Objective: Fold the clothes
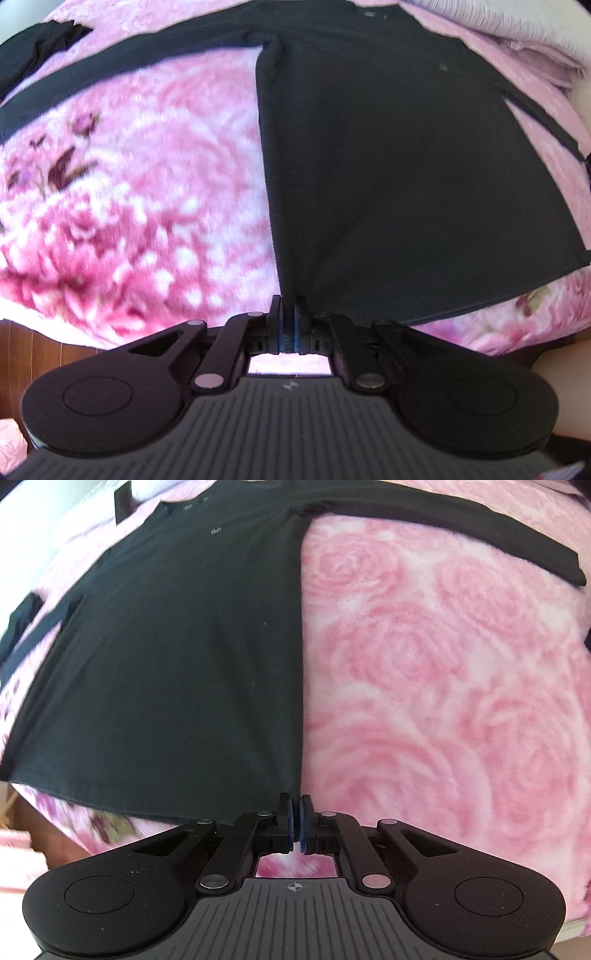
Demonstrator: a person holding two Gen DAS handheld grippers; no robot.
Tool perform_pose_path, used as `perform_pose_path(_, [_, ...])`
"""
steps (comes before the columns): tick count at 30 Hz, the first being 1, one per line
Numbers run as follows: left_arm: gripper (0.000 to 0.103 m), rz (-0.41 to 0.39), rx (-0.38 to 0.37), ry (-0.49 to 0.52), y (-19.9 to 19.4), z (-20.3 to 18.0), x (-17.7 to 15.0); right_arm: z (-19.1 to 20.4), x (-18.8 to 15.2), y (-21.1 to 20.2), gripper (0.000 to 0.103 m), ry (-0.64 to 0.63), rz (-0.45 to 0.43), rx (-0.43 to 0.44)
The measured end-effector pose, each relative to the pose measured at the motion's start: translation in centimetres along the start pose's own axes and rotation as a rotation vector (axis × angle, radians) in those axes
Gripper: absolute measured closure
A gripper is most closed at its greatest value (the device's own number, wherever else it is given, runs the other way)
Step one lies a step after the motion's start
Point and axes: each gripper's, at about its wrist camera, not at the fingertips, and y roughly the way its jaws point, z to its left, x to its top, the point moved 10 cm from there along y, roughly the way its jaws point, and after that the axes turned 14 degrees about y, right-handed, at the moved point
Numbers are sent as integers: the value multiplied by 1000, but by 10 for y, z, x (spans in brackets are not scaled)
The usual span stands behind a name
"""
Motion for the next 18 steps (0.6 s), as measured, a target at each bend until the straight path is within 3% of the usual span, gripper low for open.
perform_pose_path(6, [99, 25, 33, -12, 2, 0, 0, 14, -3, 1, 100, -93, 2, -76])
perform_pose_path(7, [98, 26, 43, -10, -5, -1, 1, 16, -4, -4, 94, -109, -2, -103])
perform_pose_path(8, [95, 26, 56, -8, -14, -2, 2, 16, -3, -11, 71, -122, -18, -143])
perform_pose_path(9, [95, 26, 70, -6, -23, -3, 3, 19, -1, -22, 55, -139, -48, -173])
perform_pose_path(10, [95, 14, 79, -10, -37, -6, 6, 24, 1, -35, 29, -159, -86, -191])
perform_pose_path(13, [86, -31, 109, -24, -80, -15, 16, 50, 4, -74, 26, -210, -138, -189])
perform_pose_path(17, [59, -112, 170, -58, -140, -36, 39, 95, 9, -125, 26, -230, -180, -133])
perform_pose_path(18, [47, -131, 186, -59, -154, -42, 46, 107, 11, -137, 26, -234, -196, -116])
